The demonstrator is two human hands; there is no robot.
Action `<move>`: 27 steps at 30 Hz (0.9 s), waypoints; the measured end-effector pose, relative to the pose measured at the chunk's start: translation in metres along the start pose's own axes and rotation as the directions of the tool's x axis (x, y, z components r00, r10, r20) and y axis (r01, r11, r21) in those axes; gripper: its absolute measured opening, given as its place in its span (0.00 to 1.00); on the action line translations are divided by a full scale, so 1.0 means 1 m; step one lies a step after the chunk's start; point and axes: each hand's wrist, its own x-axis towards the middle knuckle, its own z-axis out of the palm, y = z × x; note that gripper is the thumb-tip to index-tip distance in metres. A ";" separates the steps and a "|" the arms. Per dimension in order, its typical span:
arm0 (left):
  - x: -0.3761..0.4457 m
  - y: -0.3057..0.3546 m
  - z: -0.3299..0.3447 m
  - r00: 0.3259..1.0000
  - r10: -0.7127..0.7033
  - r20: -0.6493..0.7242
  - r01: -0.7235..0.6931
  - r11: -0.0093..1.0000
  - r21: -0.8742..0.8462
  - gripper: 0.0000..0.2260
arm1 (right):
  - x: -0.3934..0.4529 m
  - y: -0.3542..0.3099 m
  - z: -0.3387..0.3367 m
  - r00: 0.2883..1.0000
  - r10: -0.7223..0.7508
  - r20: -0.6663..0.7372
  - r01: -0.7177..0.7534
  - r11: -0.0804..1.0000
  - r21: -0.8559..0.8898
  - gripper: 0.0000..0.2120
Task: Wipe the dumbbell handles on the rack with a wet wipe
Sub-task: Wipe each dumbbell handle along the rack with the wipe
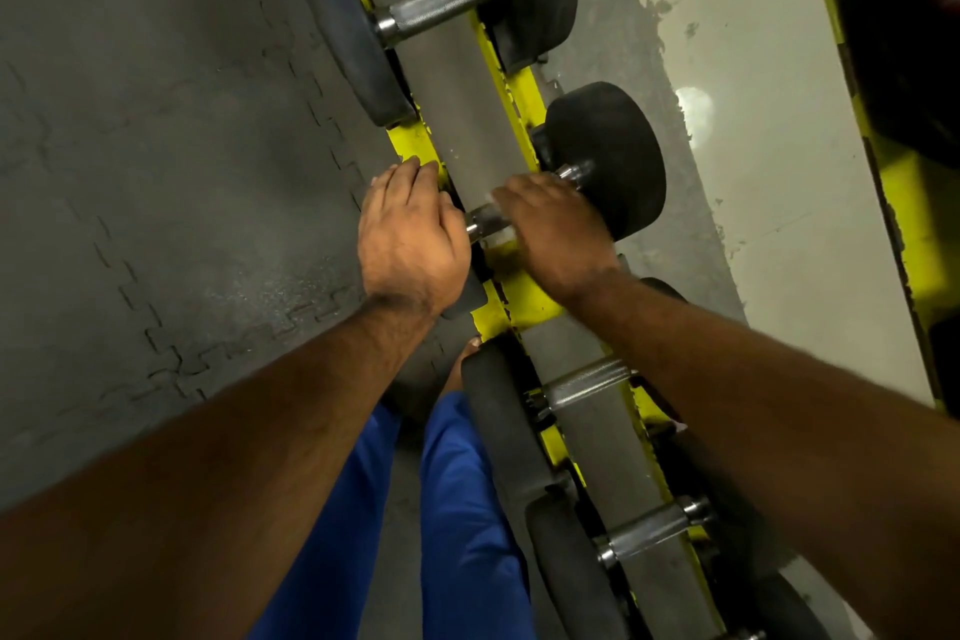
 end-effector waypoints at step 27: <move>0.000 0.003 -0.003 1.000 -0.022 0.022 0.022 1.000 0.005 0.22 | -0.009 0.005 -0.004 0.980 0.196 -0.025 -0.196 0.981 -0.010 0.22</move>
